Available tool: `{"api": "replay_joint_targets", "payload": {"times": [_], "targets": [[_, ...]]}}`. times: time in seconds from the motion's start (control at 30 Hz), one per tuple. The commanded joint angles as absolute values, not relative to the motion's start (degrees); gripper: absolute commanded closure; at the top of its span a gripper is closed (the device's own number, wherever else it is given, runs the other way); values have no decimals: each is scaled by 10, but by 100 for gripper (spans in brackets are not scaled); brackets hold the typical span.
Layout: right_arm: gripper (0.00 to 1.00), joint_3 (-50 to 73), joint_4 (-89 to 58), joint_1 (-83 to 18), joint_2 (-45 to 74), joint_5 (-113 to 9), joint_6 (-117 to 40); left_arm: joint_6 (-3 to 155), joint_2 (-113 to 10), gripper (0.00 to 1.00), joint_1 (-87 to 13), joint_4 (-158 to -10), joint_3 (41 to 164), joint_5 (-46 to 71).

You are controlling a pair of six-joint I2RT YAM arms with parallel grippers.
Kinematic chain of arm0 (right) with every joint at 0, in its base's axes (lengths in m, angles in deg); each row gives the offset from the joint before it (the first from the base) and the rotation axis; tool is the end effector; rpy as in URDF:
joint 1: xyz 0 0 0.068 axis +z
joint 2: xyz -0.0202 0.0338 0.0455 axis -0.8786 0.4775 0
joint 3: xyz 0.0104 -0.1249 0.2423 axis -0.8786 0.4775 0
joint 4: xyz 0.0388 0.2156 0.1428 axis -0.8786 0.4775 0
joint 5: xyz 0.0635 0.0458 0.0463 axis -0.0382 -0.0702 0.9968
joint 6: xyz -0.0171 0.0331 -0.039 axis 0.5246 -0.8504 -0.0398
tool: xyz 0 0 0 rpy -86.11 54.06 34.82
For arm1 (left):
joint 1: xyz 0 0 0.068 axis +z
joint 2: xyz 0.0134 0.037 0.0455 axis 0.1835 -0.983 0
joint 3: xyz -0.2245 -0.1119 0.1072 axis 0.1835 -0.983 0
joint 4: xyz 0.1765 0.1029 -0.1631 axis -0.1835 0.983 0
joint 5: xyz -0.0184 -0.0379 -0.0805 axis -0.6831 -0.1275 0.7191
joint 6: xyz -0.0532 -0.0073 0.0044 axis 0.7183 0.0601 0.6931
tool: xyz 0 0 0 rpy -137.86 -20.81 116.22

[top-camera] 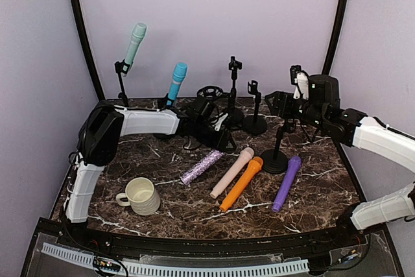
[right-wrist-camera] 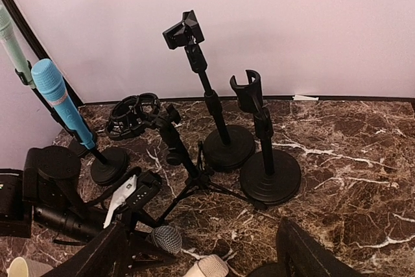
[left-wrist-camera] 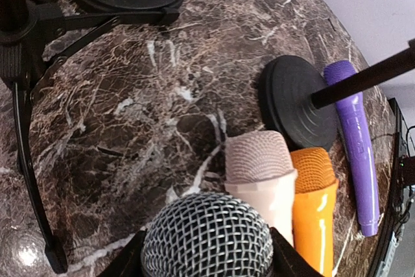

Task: Remove the microphone from the stand
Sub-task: Place the microphone at the center of the board.

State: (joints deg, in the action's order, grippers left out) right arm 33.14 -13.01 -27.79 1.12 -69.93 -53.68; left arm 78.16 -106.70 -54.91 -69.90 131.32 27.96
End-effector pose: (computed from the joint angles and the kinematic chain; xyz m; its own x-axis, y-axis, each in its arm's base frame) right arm 0.2337 0.1485 0.3274 -0.3739 0.1901 -0.9078 -0.2928 0.9045 0.3100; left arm 0.3581 -0.3700 0.1751 -0.6624 0.3448 -0.6651 0.7195 0.5400 -0.4366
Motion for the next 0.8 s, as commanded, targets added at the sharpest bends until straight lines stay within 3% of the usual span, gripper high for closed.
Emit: {"api": "replay_joint_targets", "payload": {"times": [0.0,0.2,0.47,0.6,0.77], "targets": [[21,337,-159,-280,1,-693,-552,813,-1088,96,-554,-769,1327,249],[21,338,-156,-280,1,-694,-557,836,-1112,90,-562,-804,1339,254],[21,337,-152,-280,-1,-699,-563,815,-1113,57,-565,-782,1353,251],[21,334,-147,-280,0,-700,-564,805,-1097,44,-565,-775,1349,244],[22,333,-142,-280,-1,-705,-564,797,-1068,37,-565,-776,1335,243]]}}
